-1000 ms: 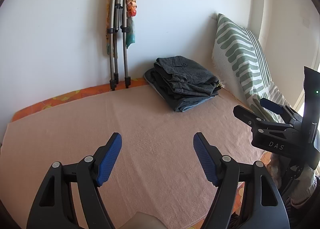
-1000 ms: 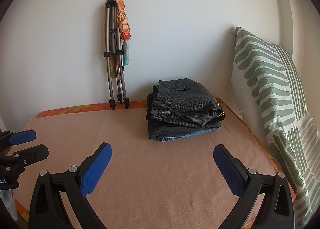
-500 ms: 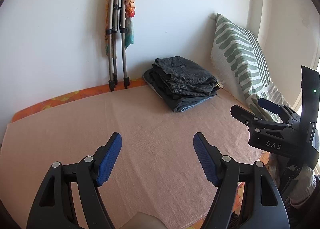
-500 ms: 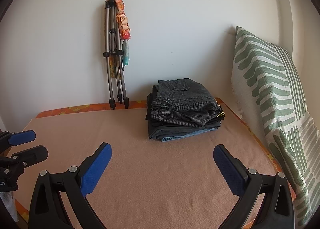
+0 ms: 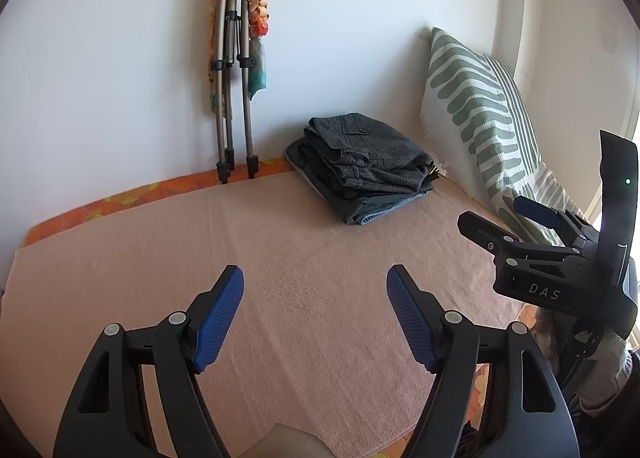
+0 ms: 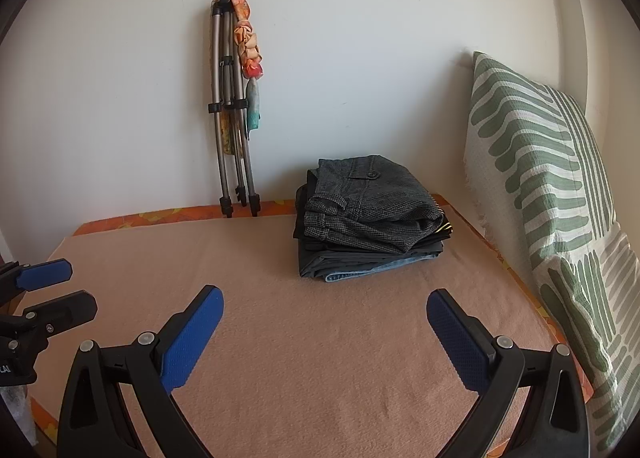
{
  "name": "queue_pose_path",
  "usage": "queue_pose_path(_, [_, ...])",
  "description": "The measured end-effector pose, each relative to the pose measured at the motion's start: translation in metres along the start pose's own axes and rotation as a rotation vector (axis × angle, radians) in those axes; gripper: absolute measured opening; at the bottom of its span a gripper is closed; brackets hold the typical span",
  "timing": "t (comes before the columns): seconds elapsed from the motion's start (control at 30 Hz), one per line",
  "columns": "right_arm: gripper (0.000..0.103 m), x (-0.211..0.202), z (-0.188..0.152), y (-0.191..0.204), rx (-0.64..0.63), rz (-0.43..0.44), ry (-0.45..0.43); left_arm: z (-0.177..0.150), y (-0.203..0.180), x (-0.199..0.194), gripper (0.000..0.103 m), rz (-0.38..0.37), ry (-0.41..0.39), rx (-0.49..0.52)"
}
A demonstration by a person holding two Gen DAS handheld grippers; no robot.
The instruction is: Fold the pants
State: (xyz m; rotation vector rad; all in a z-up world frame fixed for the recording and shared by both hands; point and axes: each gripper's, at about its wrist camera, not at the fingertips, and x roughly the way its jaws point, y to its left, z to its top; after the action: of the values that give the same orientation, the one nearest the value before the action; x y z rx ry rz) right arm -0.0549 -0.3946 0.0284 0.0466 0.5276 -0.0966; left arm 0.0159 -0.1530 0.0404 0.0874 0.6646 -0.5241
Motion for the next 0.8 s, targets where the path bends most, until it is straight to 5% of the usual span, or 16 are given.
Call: queue_pose_path(0.8, [0.103,-0.0004,-0.0009,0.0032,-0.004,0.008,0.006,-0.0006,0.0016,-0.0002,0.074,0.003,0.0,-0.003])
